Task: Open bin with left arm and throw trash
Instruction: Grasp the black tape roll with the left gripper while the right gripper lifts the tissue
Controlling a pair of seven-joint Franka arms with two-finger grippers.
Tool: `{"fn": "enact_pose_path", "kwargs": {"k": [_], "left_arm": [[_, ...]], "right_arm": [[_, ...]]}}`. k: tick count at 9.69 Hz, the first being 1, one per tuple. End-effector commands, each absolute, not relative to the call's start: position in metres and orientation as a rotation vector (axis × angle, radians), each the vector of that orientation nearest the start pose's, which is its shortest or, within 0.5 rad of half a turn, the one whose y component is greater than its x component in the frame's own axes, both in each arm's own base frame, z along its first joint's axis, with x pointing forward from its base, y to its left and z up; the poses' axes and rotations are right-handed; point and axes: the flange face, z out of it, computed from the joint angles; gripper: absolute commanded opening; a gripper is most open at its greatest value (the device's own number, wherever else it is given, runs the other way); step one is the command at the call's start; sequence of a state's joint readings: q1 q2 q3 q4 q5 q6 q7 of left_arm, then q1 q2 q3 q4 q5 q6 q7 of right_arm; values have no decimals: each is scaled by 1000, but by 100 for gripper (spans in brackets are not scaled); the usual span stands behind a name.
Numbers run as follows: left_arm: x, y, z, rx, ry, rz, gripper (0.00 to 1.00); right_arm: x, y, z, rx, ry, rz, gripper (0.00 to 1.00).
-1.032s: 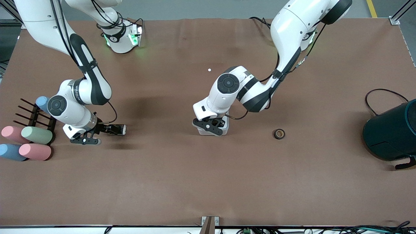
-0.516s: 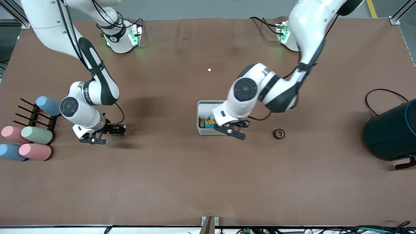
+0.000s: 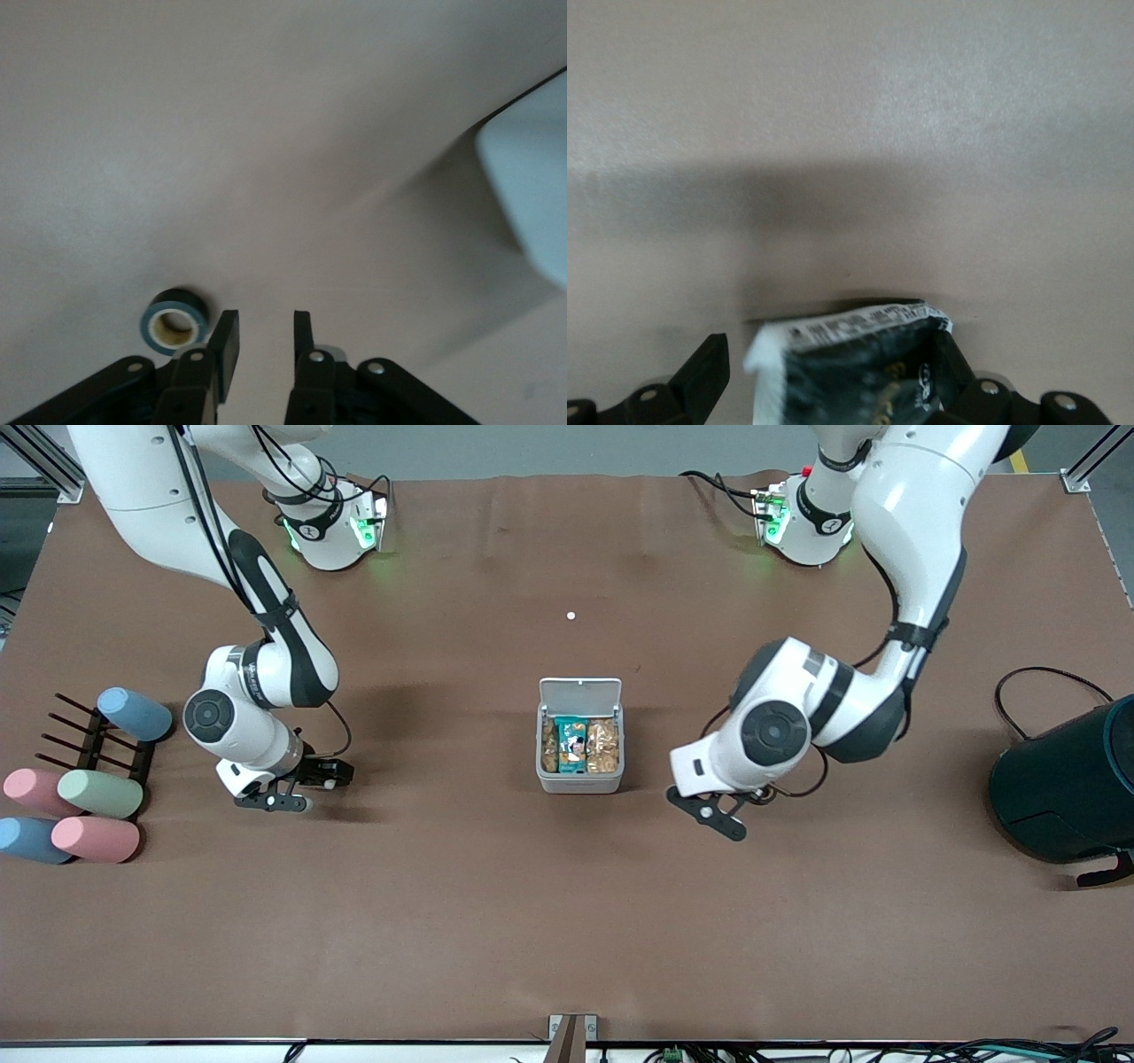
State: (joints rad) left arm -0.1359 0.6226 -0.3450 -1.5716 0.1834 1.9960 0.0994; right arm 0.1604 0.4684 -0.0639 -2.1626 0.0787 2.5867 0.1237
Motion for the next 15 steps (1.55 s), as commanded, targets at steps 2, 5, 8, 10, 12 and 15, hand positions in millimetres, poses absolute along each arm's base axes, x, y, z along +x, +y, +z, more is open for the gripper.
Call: {"fn": "enact_pose_path", "kwargs": {"k": [2,5,8,10,12,15], "left_arm": [[628,-207,248,-2983,1076,253,100],[615,-185,214,-2984,1120,211,100],[597,-185,186,-3000,1136,126,100],[591,-186,177,-3000,1146,132,100],[592,-182,176,-2926,1203,122,74],[591,-182,170,-2920,1206,133,7]], "right_arm": [[549,51,161,-3130,162,73,62],[549,46,164,-3129,176,90,8],[573,52,223,-3110,241,225,0],[611,88,294,-3082,464,264,0],[636,182,373,-3004,720,99,1],[631,324,396,-2766,975,10,2]]}}
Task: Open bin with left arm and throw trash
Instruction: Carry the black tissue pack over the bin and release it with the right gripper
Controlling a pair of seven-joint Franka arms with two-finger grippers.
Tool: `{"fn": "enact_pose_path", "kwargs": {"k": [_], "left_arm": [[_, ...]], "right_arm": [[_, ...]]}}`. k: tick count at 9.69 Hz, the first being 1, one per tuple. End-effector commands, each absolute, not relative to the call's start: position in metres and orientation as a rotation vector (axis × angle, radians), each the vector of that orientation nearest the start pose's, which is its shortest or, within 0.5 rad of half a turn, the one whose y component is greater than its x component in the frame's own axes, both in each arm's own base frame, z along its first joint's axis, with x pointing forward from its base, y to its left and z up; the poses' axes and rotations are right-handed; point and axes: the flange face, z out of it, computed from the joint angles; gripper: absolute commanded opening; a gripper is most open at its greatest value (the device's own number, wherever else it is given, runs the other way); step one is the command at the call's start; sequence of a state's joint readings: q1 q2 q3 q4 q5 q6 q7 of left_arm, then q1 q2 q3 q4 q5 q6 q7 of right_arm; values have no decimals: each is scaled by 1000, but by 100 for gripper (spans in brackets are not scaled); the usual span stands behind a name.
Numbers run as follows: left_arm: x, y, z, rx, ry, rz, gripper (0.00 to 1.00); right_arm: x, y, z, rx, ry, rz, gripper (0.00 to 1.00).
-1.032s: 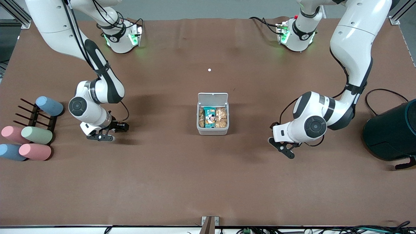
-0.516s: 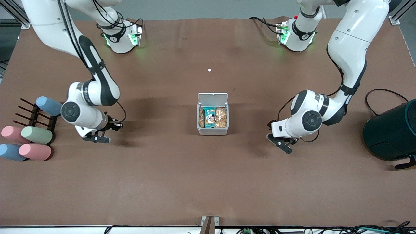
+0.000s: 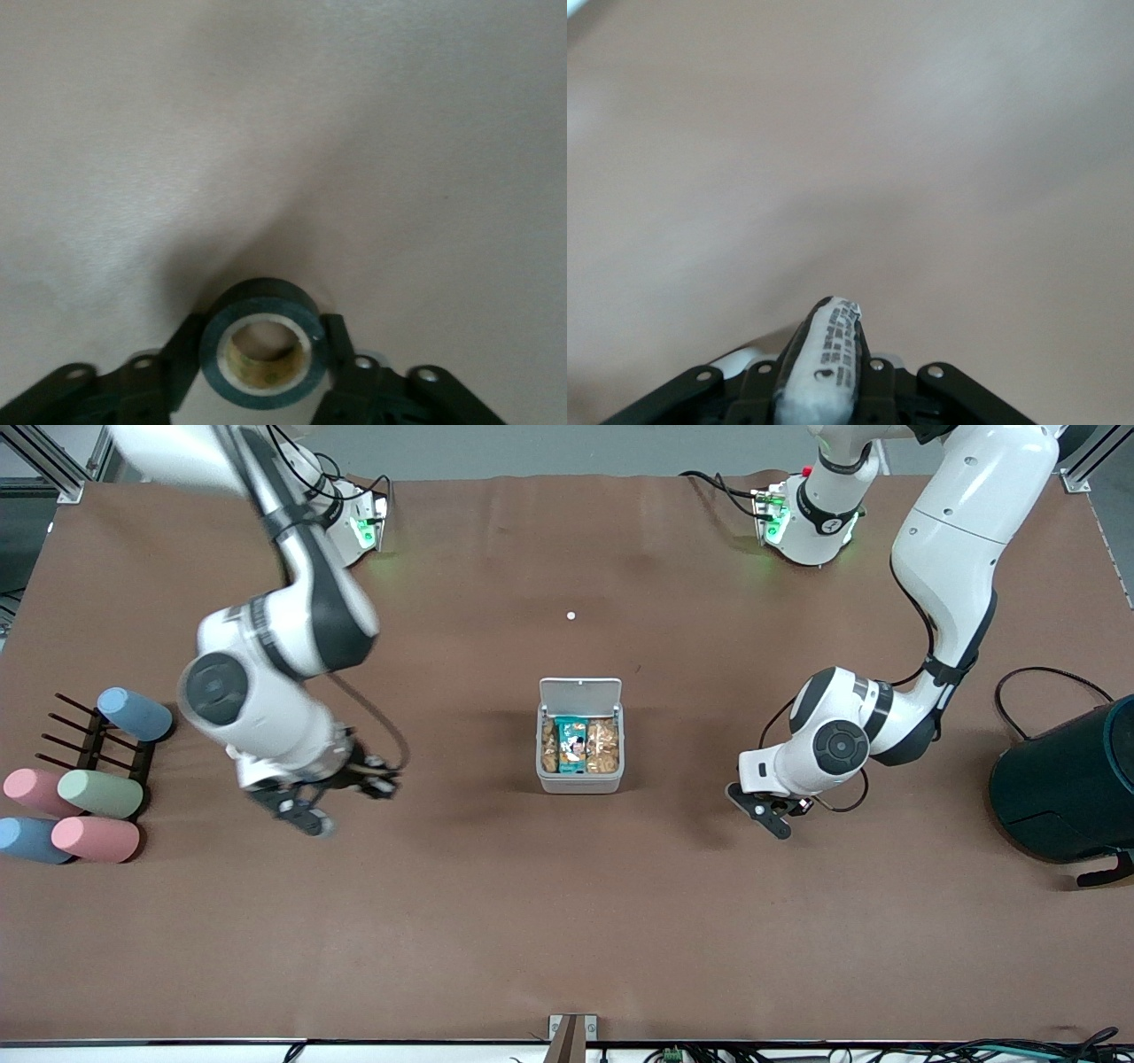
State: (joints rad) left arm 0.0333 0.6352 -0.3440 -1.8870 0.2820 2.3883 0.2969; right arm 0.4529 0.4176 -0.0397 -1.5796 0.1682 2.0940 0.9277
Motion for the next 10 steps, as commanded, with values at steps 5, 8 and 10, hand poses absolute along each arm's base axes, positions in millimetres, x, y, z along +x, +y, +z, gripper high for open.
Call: {"fn": "enact_pose_path", "kwargs": {"k": [5,8,10], "left_arm": [[607,-212,203,-2950,1159,35,0],[602,-280,252,-3069,969,71,0],[587,-334,278,-3126,819,85,0]], "right_arm": [[577,461,356,-2620,1046,-66,16],[551,487,332,-2691,979,-28,51],[539,495,322,-2746,954,4,83]]}}
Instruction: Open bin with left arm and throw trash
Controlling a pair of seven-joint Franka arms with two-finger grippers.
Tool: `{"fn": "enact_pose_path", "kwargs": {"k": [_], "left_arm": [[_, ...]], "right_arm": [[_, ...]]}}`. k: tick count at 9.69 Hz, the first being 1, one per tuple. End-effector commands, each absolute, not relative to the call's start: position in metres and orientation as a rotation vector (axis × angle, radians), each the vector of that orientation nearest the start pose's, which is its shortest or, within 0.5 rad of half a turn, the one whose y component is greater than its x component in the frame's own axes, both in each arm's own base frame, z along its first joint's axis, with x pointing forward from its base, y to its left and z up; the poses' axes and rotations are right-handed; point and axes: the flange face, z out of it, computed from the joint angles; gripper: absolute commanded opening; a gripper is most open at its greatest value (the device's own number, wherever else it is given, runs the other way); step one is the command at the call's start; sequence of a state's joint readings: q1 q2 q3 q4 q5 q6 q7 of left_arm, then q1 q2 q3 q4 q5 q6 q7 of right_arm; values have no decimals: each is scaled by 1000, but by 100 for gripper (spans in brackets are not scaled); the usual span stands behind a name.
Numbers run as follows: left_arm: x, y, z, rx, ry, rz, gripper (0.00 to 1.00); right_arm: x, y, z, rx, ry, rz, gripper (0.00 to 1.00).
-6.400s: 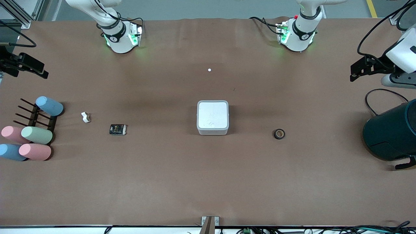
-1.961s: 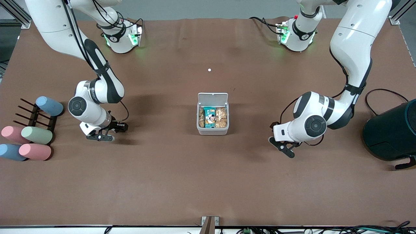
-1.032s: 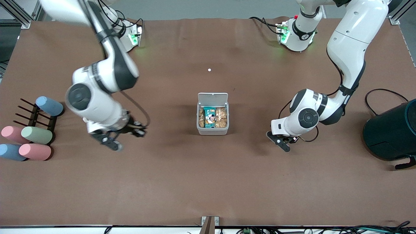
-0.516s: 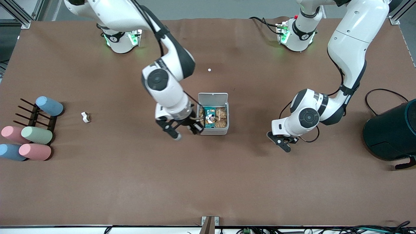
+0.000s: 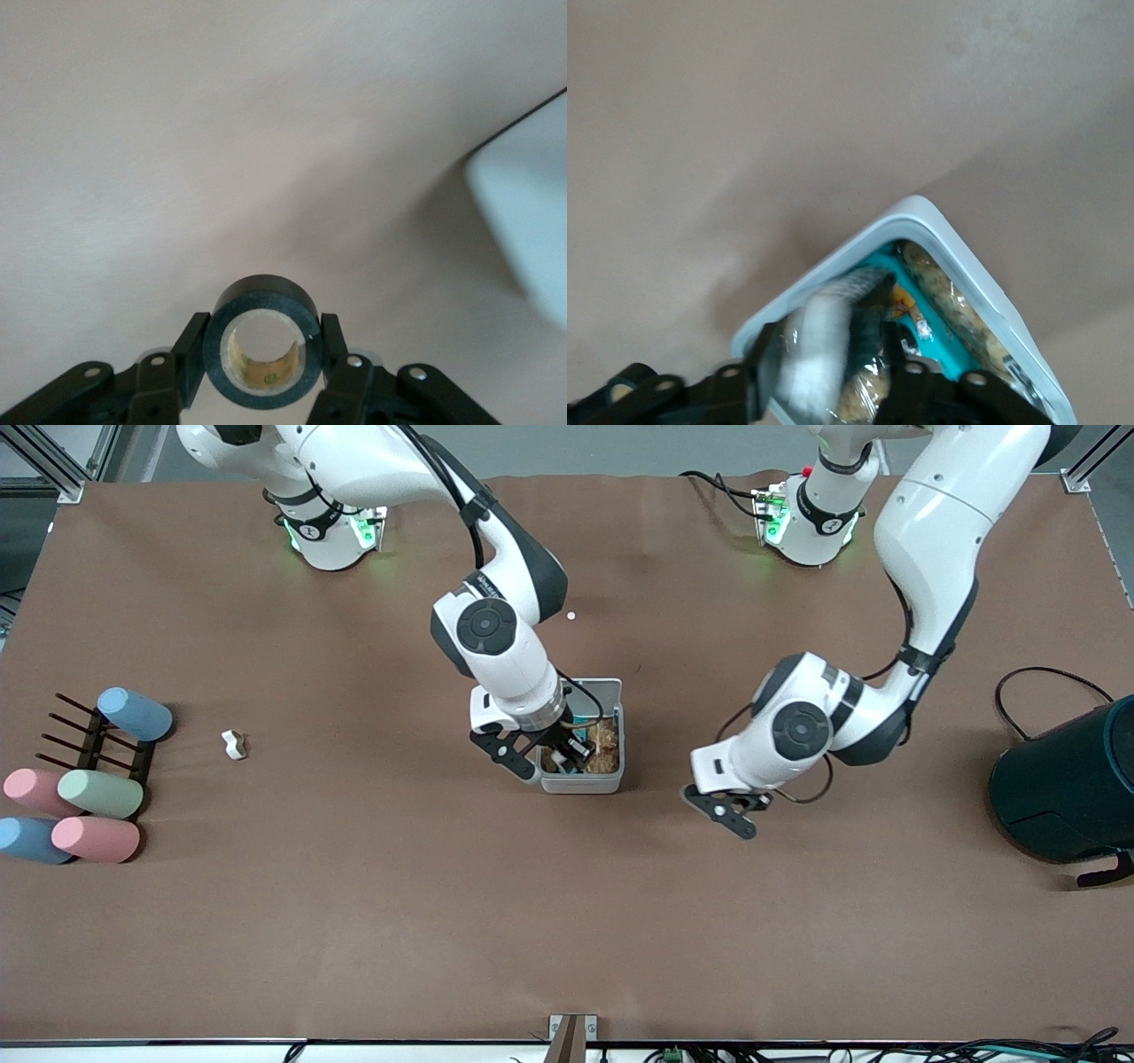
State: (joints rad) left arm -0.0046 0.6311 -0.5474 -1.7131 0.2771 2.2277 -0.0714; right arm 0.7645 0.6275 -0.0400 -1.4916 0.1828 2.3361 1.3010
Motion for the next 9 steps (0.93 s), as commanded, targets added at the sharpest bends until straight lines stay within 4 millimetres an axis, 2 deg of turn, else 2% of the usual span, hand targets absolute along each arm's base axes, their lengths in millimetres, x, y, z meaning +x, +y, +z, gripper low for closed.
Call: {"fn": "enact_pose_path", "kwargs": {"k": [1,3,5,7,9], "left_arm": [[578,-358,288,-3171,766,83,0],[572,-386,307,-3245,710,76,0],[568,-405,322,-3303,669,72,0],[554,-427,324,-3314,612,86,0],[553,-428,318,-3310,618,98,1]], "right_arm": [[537,494,320,-2770,948,24,89],[543,475,319,-2848,925,89,89],[561,431,342,-2907,884,171,89],[563,417,361,-2923,871,204,89],[557,409,391,-2929,867,225,90]]}}
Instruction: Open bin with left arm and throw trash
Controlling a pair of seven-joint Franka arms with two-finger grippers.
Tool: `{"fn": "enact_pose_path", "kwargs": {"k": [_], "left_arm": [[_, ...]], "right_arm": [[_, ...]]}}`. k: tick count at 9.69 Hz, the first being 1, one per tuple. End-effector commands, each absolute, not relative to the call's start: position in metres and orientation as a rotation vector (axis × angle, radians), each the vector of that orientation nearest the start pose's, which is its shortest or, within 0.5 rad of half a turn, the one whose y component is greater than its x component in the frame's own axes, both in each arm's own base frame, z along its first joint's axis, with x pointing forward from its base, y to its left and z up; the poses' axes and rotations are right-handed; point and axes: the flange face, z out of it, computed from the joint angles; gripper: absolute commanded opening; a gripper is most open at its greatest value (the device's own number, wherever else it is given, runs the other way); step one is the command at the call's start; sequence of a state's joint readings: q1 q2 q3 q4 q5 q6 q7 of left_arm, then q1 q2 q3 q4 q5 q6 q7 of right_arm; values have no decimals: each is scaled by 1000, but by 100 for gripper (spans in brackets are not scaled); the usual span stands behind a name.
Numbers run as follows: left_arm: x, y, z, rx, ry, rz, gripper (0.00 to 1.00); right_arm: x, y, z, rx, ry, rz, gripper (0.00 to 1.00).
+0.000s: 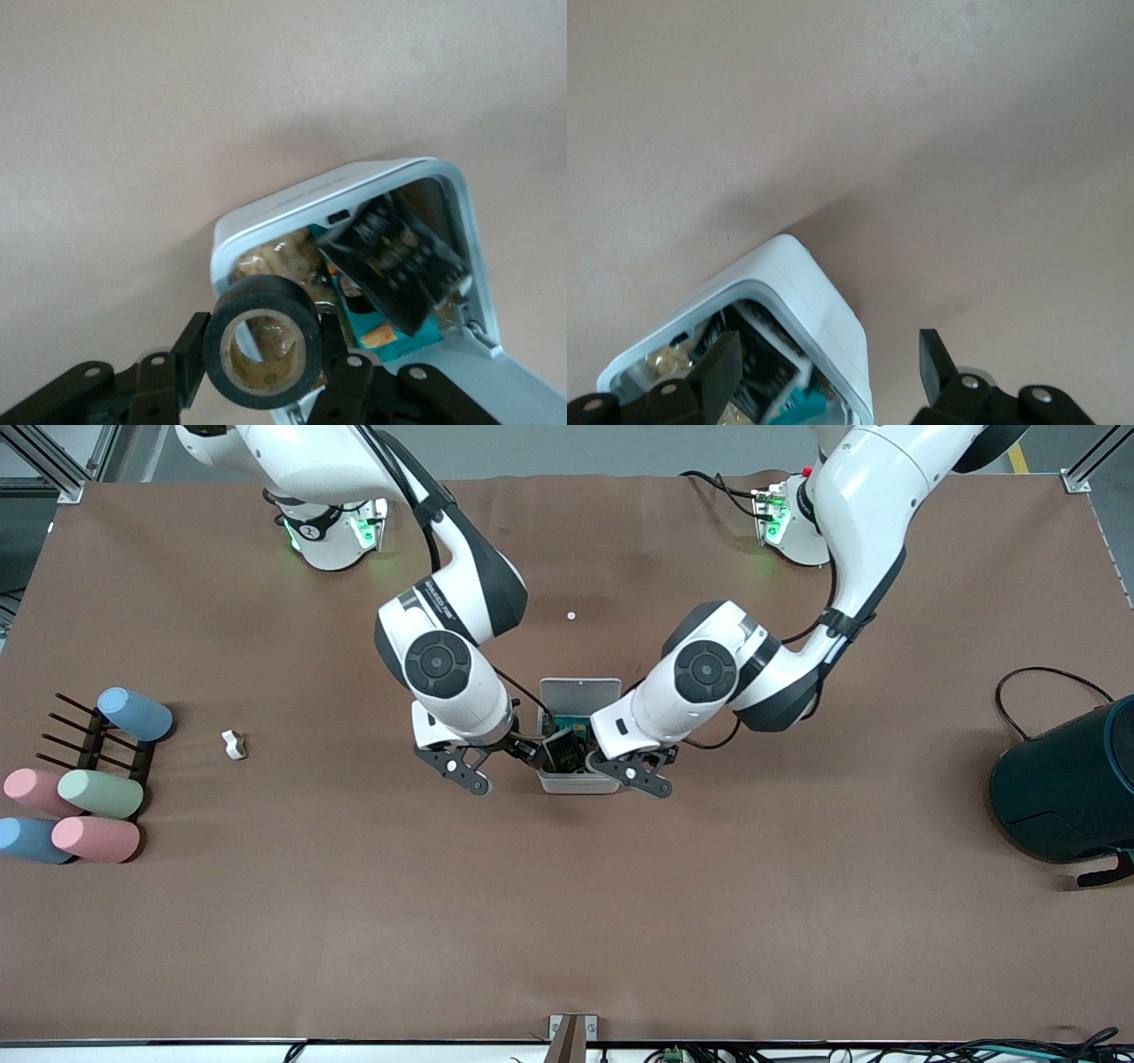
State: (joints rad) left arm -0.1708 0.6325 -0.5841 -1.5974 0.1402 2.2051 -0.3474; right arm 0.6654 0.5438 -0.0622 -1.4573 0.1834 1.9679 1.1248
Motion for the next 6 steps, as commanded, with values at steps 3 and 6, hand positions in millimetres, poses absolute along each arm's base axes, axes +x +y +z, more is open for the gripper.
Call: {"fn": "enact_pose_path", "kwargs": {"k": [3,6], "left_arm": [[554,-427,310,-3309,609,112,15],[550,-433,300,-3312,617,128,31]], "right_arm": [[579,310,437,-2958,868,338,90],[615,155,430,-3001,658,323,90]]}}
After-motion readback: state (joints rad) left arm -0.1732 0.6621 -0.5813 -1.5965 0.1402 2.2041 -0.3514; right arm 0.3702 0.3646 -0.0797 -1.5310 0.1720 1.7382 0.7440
